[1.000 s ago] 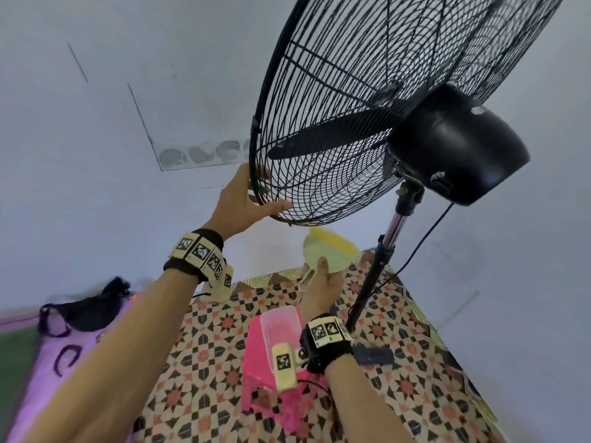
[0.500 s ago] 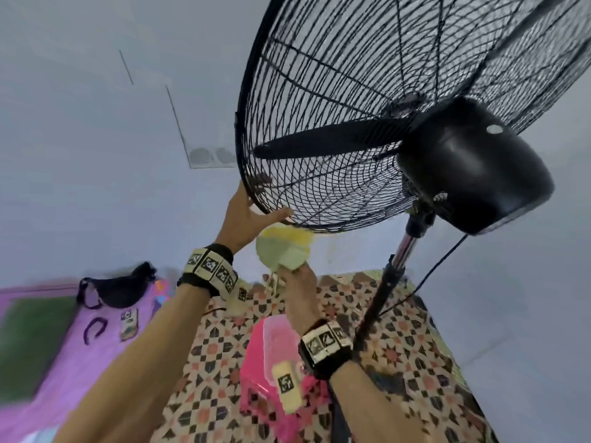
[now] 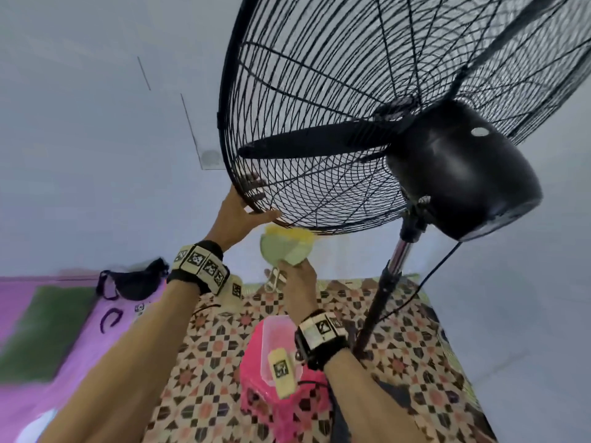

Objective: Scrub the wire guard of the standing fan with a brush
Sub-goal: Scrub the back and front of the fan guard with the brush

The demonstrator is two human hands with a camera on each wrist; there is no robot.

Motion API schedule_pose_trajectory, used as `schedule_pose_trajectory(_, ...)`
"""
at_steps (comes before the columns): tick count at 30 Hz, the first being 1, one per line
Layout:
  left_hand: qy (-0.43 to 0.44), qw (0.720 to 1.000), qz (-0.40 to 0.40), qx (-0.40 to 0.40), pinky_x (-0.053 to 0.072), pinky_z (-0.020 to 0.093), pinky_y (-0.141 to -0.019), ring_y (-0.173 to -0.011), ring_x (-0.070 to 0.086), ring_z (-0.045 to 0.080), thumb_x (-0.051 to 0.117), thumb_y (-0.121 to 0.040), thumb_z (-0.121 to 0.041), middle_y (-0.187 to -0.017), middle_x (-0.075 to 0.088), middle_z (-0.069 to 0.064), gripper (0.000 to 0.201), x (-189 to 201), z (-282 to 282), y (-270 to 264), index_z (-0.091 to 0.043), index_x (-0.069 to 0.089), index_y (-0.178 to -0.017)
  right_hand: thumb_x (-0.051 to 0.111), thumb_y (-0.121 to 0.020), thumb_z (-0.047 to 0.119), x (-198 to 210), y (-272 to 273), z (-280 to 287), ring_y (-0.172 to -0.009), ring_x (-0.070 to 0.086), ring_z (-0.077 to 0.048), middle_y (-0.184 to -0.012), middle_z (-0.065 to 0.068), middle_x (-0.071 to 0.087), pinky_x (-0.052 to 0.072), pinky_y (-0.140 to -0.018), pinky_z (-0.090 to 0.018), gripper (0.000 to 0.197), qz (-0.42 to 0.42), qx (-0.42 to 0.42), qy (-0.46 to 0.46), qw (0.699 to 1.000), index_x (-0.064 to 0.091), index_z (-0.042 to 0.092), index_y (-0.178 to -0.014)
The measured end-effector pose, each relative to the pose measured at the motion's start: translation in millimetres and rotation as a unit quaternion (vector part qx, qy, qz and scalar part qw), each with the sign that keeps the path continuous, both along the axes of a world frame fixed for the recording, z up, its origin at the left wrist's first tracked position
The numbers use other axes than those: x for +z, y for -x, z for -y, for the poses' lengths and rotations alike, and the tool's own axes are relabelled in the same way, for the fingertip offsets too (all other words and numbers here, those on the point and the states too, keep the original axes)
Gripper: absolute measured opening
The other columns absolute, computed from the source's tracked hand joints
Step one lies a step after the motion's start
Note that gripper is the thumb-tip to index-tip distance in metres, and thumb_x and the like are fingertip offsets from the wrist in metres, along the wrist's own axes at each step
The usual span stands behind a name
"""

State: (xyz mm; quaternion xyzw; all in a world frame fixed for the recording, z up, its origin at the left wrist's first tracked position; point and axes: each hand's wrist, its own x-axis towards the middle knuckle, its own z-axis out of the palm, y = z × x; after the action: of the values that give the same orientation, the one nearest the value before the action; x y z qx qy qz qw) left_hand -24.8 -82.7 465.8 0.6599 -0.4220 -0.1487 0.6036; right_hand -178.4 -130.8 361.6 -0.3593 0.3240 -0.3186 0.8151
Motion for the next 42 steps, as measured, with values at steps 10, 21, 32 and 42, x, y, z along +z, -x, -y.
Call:
schedule_pose_trajectory(10, 0.003, 1.0, -0.014, 0.006, 0.056, 0.028, -0.098, -0.124, 0.063, 0.011, 0.093, -0.072, -0.03, -0.14, 0.062, -0.006, 0.087, -4.6, -3.9, 3.9, -0.021, 0.047, -0.145, 0.056, -0.095, -0.011, 11.5, 2.9, 34.8, -0.068, 0.068, -0.03, -0.101, -0.022, 0.068, 0.061, -0.068, -0.042, 0.016, -0.032, -0.092, -0.058, 0.994, 0.063, -0.002, -0.107)
schedule_pose_trajectory(21, -0.002, 1.0, -0.005, 0.004, 0.055, 0.024, -0.096, -0.124, 0.063, 0.012, 0.092, -0.071, -0.035, -0.141, 0.059, -0.007, 0.091, -6.8, -3.8, 3.9, -0.022, 0.044, -0.147, 0.058, -0.096, -0.005, 4.3, 10.6, 55.9, -0.073, 0.067, -0.029, -0.105, -0.03, 0.067, 0.059, -0.07, -0.037, 0.008, -0.092, -0.112, -0.052, 0.988, 0.059, -0.001, -0.103)
schedule_pose_trajectory(32, -0.01, 1.0, 0.002, 0.009, 0.053, 0.024, -0.099, -0.125, 0.062, 0.011, 0.092, -0.074, -0.034, -0.142, 0.058, -0.005, 0.09, -12.1, -2.9, 1.6, -0.021, 0.043, -0.148, 0.054, -0.094, -0.005, 0.4, 30.6, 40.7, -0.066, 0.068, -0.025, -0.096, -0.019, 0.067, 0.053, -0.051, -0.03, 0.016, -0.117, -0.096, -0.06, 0.987, 0.058, 0.003, -0.107)
schedule_pose_trajectory(42, -0.005, 1.0, 0.005, 0.007, 0.05, 0.028, -0.105, -0.128, 0.059, 0.009, 0.09, -0.074, -0.035, -0.143, 0.056, -0.007, 0.091, -9.5, -1.6, 5.7, -0.025, 0.039, -0.149, 0.057, -0.093, 0.007, 19.6, 35.7, 19.3, -0.082, 0.072, -0.033, -0.108, -0.016, 0.067, 0.058, -0.055, -0.029, 0.02, -0.165, -0.03, 0.184, 0.968, 0.065, 0.004, -0.111)
